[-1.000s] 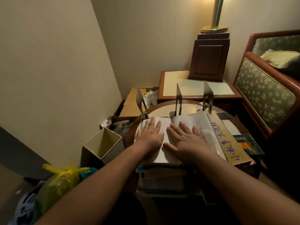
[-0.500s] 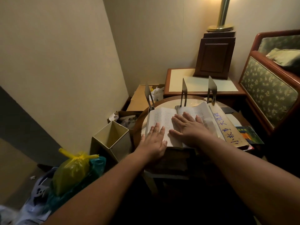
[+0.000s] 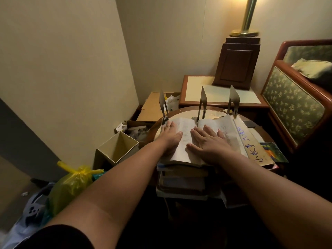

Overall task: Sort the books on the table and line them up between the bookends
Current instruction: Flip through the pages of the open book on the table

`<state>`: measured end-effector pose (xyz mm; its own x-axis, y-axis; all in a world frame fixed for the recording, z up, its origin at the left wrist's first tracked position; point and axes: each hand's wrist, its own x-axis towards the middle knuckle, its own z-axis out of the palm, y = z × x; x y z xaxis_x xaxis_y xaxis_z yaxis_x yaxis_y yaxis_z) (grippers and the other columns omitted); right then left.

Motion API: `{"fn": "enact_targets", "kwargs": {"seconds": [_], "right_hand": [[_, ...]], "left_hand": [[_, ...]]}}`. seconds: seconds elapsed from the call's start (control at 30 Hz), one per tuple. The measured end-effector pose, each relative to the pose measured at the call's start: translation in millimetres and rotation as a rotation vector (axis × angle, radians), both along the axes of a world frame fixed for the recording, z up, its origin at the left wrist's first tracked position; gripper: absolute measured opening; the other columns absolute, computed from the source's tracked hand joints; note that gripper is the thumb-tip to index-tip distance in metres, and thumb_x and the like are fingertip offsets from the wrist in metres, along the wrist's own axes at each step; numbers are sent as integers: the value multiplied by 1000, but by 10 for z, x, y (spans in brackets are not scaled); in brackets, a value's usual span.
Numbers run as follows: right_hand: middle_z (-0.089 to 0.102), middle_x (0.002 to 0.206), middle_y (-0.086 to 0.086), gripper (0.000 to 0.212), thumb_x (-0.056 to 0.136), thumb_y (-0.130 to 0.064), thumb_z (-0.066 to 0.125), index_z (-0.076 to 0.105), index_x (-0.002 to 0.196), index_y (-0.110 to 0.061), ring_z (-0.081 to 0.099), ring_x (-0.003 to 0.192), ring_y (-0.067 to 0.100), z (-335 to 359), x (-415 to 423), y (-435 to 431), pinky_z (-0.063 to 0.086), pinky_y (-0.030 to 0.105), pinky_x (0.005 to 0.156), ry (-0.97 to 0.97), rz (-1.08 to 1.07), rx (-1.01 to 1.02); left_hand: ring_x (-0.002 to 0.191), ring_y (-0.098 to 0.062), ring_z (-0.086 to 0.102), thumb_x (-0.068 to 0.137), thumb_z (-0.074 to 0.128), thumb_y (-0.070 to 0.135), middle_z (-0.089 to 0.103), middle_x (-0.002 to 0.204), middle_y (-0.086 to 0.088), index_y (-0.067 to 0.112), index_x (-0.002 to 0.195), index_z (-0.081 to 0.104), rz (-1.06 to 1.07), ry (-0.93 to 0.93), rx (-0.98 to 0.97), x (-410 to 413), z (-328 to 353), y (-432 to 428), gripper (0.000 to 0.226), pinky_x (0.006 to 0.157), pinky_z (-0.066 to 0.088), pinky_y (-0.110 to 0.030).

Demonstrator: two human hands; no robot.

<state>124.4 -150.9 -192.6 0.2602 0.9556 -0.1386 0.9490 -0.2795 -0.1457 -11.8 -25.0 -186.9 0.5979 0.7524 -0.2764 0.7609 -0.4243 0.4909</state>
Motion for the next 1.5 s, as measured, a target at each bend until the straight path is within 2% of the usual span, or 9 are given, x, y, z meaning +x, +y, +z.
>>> {"fn": "enact_targets", "kwargs": {"seconds": [0.13,0.3,0.5,0.73,0.87,1.03,1.27,1.4,1.5], "right_hand": [[-9,163,-15,81,87,-81,15,-5,154,-40,-18,148,17,-27,12,18,-7,58,118,-7,-1,17],[-10,162,-15,81,86,-81,13,-7,154,-41,-21,147,16,-51,18,4,-9,57,118,7,4,25],[-11,162,-16,82,85,-81,12,-8,153,-41,-23,146,14,-36,-4,-12,-11,56,118,17,0,30],[-13,161,-16,89,76,-84,3,-9,153,-41,-24,145,14,-5,-19,-30,-12,54,118,22,-2,21],[-14,160,-17,80,85,-81,10,-10,153,-42,-25,145,14,23,-18,-23,-11,54,118,8,-5,4],[-14,160,-20,80,84,-83,10,-9,152,-44,-25,145,13,19,5,-12,-11,54,118,22,15,7],[-5,162,-19,80,89,-78,26,-1,155,-41,-19,147,12,176,-2,10,-12,52,118,97,15,-32],[18,162,-12,72,93,-63,46,20,154,-36,-2,151,15,440,-54,12,-5,53,118,148,-12,-15],[50,145,-7,51,94,-47,57,44,141,-36,36,141,21,594,-76,9,9,56,119,165,-10,58]], "left_hand": [[151,-33,-7,102,32,48,-13,165,-1,23,158,-2,72,-85,-34,22,-7,61,71,121,4,-54],[150,-38,6,96,41,54,-8,165,-10,30,157,5,133,-184,-76,9,-43,99,75,119,16,-59],[138,-34,38,69,68,68,28,158,-5,35,155,12,219,-416,-241,-150,-75,145,107,108,40,-57],[144,-33,30,51,83,69,21,162,-3,34,155,10,164,-525,-318,-190,-40,275,132,113,35,-56],[137,-32,41,58,87,58,36,153,-5,28,152,28,147,-505,-310,-158,26,414,115,106,41,-49],[121,-26,52,60,90,46,53,136,-8,16,136,51,180,-492,-338,-178,138,659,90,104,48,-43],[114,-28,53,75,83,15,55,124,-11,12,126,55,171,-590,-351,-162,342,756,58,85,51,-31],[108,-29,58,86,68,15,59,123,-14,15,125,55,305,-756,-438,-166,457,749,41,76,49,-35],[102,-34,64,92,59,13,62,116,-20,14,123,53,415,-914,-642,-140,564,713,31,79,53,-40]]}}
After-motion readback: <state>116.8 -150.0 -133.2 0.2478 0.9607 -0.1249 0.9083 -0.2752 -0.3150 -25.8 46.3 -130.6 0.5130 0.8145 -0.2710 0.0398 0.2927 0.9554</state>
